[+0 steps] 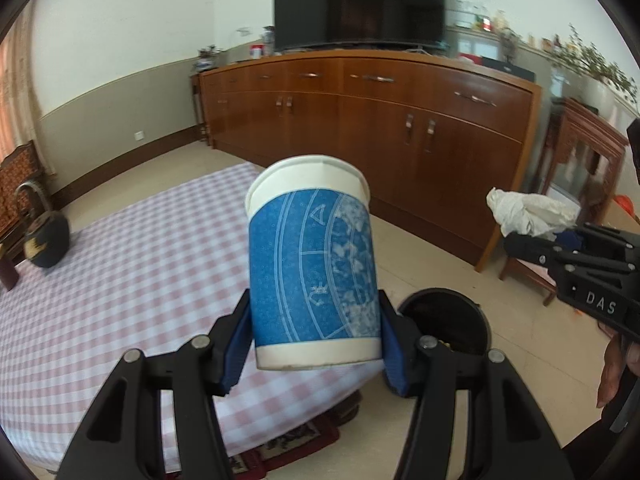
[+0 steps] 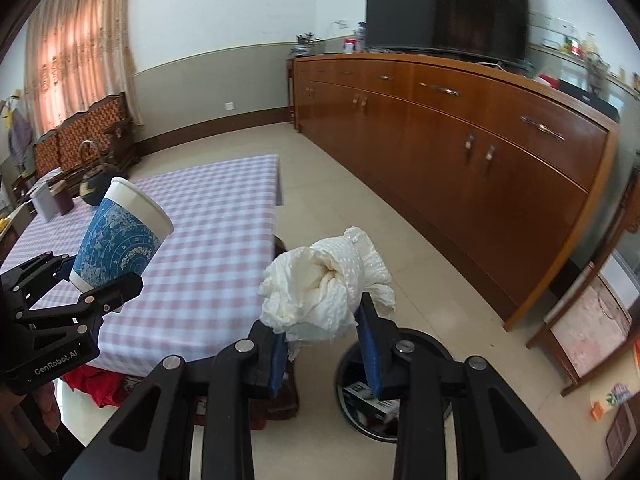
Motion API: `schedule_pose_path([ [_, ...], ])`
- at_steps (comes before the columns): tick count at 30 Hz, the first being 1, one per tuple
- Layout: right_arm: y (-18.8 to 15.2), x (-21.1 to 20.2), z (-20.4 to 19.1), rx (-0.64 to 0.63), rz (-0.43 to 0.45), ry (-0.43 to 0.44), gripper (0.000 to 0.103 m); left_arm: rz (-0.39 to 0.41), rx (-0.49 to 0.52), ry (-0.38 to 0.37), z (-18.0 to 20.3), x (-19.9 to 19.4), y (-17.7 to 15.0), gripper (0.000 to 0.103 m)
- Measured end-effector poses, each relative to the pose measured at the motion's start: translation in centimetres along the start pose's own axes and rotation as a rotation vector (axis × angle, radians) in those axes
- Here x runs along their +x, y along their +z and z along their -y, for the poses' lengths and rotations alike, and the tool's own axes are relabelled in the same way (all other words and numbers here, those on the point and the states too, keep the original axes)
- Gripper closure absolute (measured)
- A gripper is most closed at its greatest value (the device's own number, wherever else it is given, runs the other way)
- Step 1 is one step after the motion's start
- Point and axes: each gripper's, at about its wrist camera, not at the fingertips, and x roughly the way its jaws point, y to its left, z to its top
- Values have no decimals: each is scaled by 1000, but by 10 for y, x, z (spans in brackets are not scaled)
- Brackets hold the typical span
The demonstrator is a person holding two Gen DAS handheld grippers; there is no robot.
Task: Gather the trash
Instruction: 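Carry the blue cup and white tissue over the black bucket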
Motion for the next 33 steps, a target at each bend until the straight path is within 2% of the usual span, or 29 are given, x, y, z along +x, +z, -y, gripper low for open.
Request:
schedule_pose_path([
  [12,-39,-3,63,71,-32,-44,69,-49,80,-115,69,30,-6,46],
  [19,-70,5,98,96,-70,-52,69,-106,118,-166,106,57,-16,46],
  [27,-99,26,129,95,-127,-49,69,-177,140,-215,140,88,-29,46],
  [33,-123,58,150,90,-187,-21,69,-246,176,-234,160,123,-49,46],
])
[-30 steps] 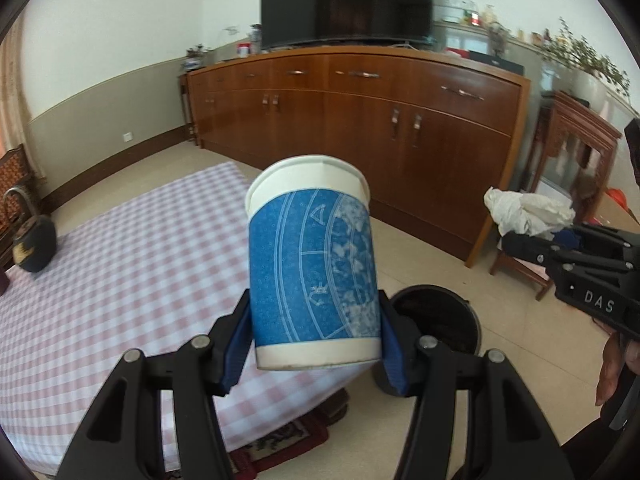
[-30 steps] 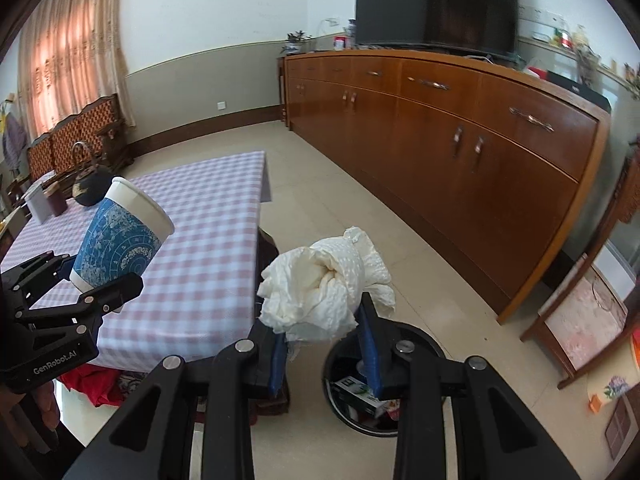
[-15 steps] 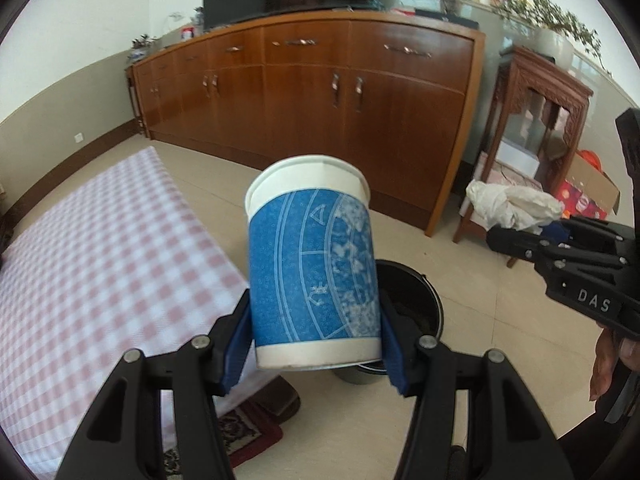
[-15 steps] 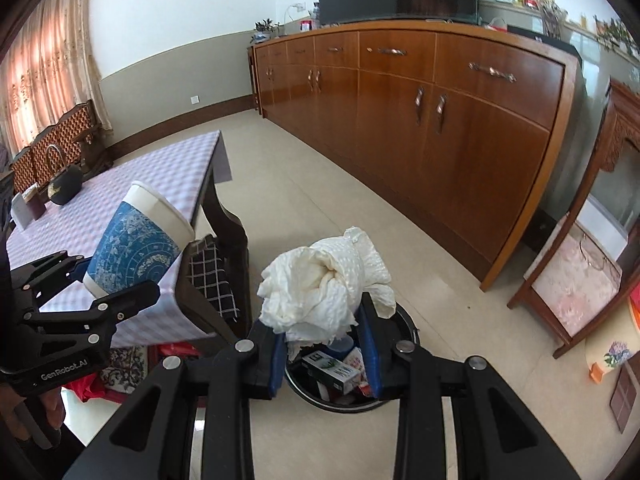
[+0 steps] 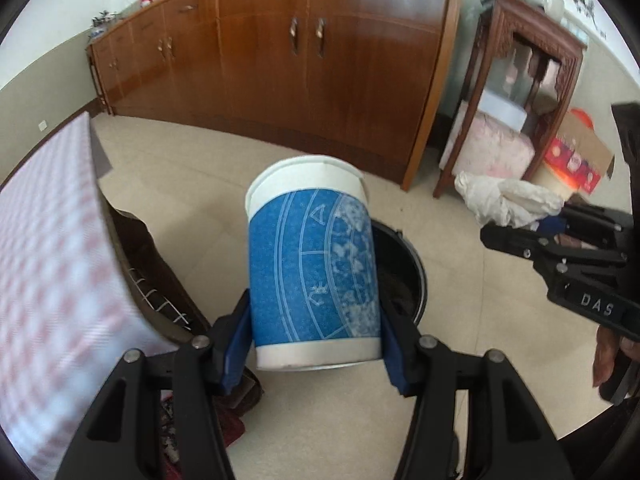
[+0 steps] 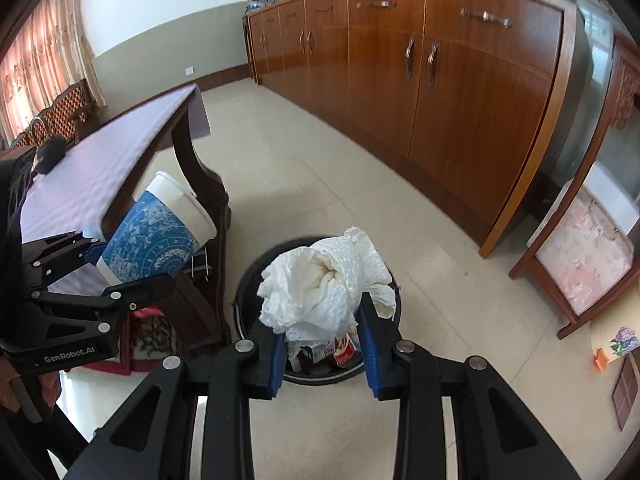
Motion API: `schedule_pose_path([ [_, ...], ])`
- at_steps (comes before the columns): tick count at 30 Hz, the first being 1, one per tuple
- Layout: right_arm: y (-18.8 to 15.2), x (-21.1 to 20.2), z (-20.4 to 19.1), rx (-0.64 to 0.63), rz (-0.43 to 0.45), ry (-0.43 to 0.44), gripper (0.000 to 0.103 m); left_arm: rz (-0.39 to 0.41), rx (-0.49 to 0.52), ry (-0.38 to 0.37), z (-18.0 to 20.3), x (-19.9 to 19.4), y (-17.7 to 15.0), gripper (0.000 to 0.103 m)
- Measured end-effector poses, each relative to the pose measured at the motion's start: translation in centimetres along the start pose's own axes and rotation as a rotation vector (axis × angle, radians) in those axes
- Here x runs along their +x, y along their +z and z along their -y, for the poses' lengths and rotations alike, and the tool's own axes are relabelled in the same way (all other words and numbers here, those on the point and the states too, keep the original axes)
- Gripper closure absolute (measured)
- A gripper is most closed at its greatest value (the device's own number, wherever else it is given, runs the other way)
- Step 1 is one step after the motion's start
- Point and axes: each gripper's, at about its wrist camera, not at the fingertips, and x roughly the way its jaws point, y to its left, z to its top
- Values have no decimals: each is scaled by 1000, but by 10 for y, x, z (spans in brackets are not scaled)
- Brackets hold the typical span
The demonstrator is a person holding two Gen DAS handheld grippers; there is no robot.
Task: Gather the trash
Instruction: 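Carry the blue cup and white tissue over the black bucket, then open both tools to drop the cup and tissue into the bucket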
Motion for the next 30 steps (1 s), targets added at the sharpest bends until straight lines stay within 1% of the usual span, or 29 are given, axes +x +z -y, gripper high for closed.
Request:
schedule_pose_path([
  [2,-7,16,5,-14,-29,6,69,-40,5,-14,3,19,-5,46],
  [5,-16,38,9,-38,-71,41,69,-67,13,-33,6,37,-8,46],
  [8,-21,67,7,-112,-122,78,69,-104,23,-58,8,57,-7,46],
  [11,-24,94,8,-170,-155,91,69,-146,42,-47,7,81,-7,45],
  [12,-25,101,9,-179,-164,96,69,-154,51,-56,7,90,-7,45],
  [13,-27,113,9,-210,-179,94,69,-159,73,-42,9,97,-7,45],
  [14,-30,124,9,-244,-193,86,69,-168,83,-44,10,102,-7,45],
  [15,-34,130,9,-254,-209,102,69,-184,80,-68,11,109,-7,45],
  [16,-36,135,9,-270,-220,112,69,-190,83,-70,12,113,-8,45],
  [17,-39,138,6,-298,-224,106,65,-193,106,-65,18,117,-9,41],
  [18,-44,141,4,-337,-217,66,38,-193,117,-61,19,120,-11,40],
  [19,-47,143,5,-348,-218,24,14,-193,123,-39,18,121,-14,34],
  [20,-50,141,7,-358,-209,-1,0,-188,118,-24,17,121,-16,23],
  [21,-52,135,12,-356,-177,7,0,-179,102,-20,15,119,-19,18],
  [22,-53,129,17,-340,-168,8,0,-171,94,-11,13,117,-22,11],
  [26,-56,115,33,-296,-172,-23,0,-151,79,15,16,100,-32,11],
  [27,-55,110,37,-268,-175,-27,0,-136,69,23,17,92,-34,9],
  [28,-54,103,38,-242,-173,-43,0,-123,58,33,15,85,-36,2],
  [30,-53,87,40,-198,-159,-75,0,-80,41,62,16,63,-37,0],
])
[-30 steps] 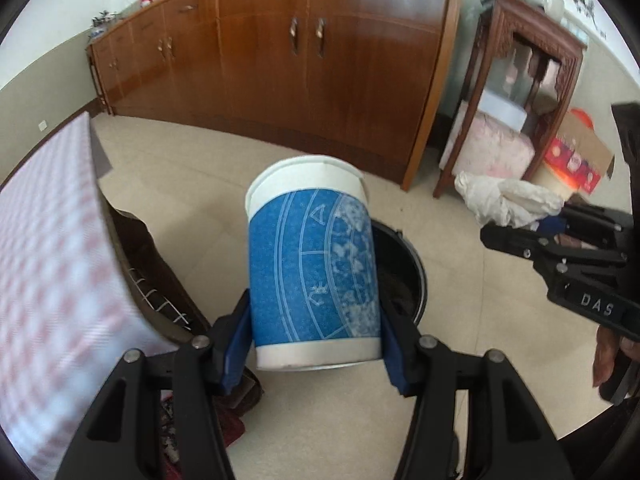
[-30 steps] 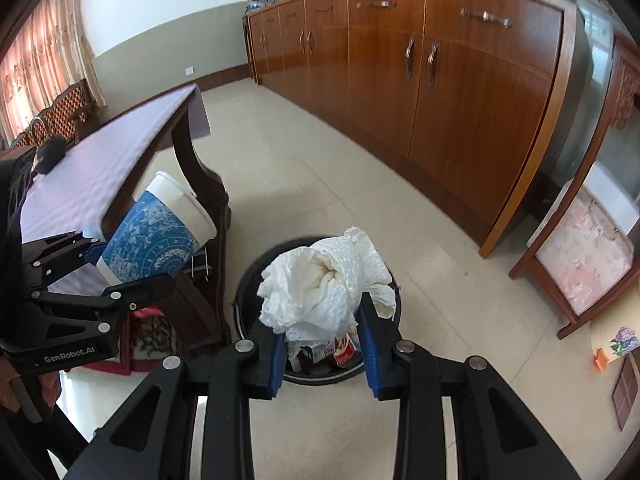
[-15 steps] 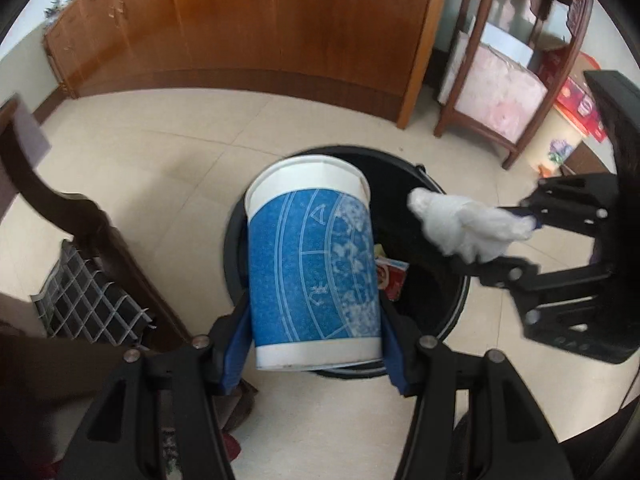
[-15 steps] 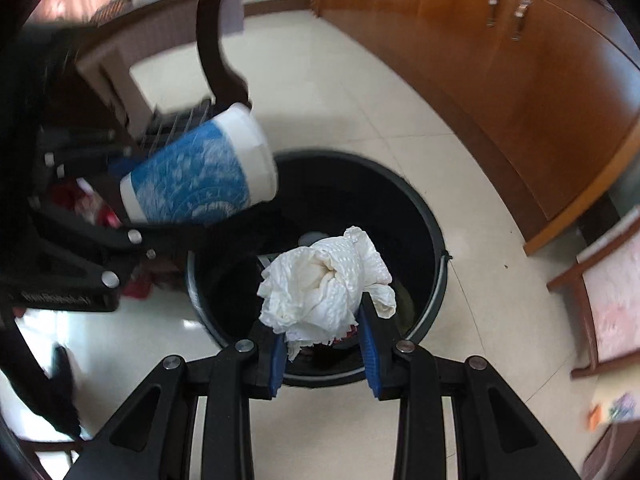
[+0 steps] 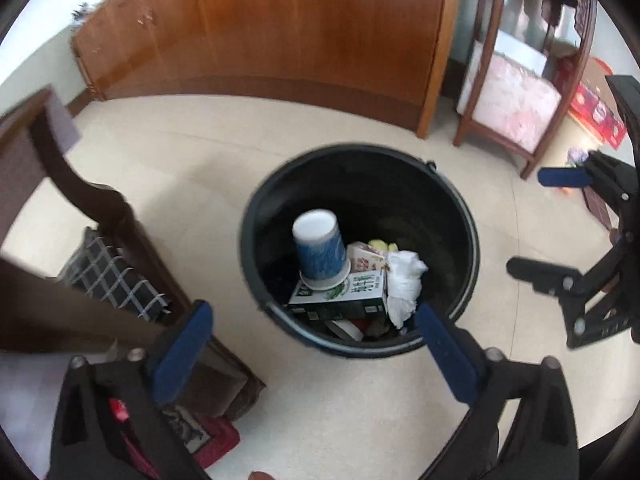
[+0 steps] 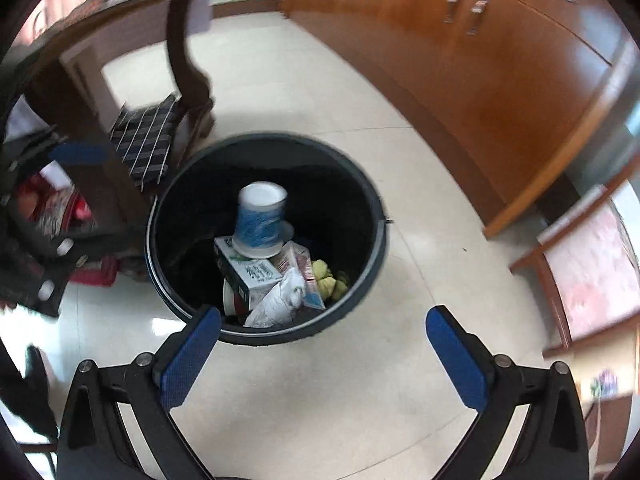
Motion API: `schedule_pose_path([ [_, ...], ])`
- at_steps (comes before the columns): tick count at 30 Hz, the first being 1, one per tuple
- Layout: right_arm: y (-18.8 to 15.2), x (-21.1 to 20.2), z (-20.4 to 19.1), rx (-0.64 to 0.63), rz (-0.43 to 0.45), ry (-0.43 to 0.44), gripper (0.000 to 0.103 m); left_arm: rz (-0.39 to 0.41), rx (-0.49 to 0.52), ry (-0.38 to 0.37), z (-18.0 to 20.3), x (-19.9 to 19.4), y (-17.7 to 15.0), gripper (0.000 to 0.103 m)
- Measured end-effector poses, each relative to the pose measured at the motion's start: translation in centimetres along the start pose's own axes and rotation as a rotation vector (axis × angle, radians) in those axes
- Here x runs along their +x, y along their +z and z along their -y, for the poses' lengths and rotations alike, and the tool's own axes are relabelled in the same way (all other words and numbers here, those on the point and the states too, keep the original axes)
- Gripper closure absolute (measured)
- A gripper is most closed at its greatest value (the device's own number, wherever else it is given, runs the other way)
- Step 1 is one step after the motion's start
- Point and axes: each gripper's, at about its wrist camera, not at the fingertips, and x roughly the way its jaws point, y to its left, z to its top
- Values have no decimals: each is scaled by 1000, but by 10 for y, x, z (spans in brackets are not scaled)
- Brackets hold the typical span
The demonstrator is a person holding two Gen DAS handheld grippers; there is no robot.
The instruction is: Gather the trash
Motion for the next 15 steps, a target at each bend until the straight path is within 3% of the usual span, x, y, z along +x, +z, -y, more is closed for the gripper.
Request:
schedule_pose_path([
  [6,8,-49,-14,102,45,-62,0,88,-93,68,-17,-52,-6,0],
  [15,18,-110,-58,151,144,-34,0,149,-167,126,-40,-111,-27,0],
])
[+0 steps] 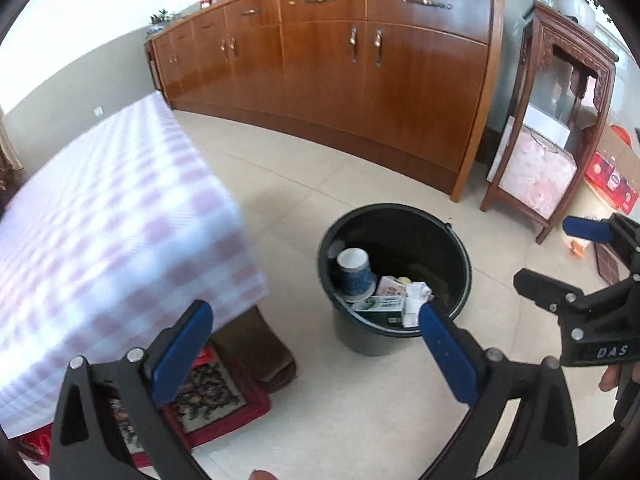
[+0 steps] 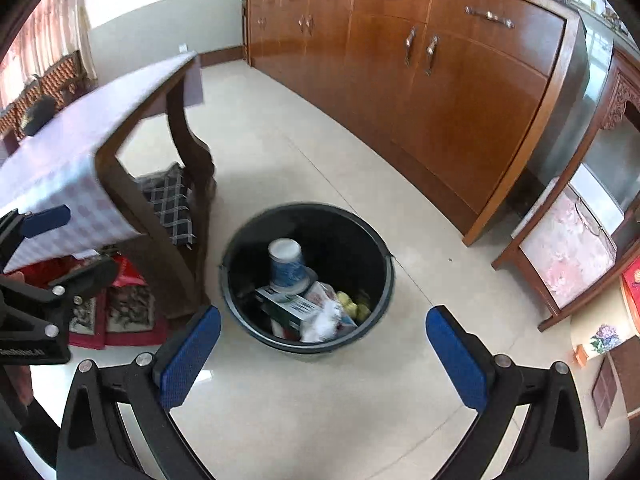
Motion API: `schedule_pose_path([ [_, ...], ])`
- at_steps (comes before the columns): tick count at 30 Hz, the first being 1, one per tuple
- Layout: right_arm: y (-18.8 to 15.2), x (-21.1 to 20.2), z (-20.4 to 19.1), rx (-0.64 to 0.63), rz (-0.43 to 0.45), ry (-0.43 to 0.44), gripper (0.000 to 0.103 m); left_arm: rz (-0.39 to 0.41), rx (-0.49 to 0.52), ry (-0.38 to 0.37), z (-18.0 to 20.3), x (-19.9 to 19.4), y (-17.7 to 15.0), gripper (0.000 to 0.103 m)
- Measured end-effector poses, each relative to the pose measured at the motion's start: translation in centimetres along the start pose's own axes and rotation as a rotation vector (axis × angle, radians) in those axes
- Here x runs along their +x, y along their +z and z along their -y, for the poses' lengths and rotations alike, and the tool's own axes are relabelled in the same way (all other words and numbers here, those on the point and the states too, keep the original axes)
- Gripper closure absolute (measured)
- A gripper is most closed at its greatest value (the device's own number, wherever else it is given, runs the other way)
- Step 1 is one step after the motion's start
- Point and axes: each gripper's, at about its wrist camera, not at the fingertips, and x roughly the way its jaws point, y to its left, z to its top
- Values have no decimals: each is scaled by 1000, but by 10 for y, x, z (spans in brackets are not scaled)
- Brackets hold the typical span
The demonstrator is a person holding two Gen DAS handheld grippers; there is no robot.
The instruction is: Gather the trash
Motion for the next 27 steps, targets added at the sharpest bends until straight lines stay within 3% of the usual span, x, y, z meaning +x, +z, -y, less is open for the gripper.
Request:
schedule_pose_path([
  [11,8,-47,-42,32,69,15,0,67,-68,71,-36,-54,-6,0],
  [21,4,-121,-66,116,142,-36,0,174,-129,93,-62,-136,-18,0],
  [24,-1,-139,-75,120,161,-52,0,177,-107,135,-62,-152,-26,0],
  [27,-6,-157,-88,107,181,-68,0,180,-121,114,-62,-165,-33,0],
])
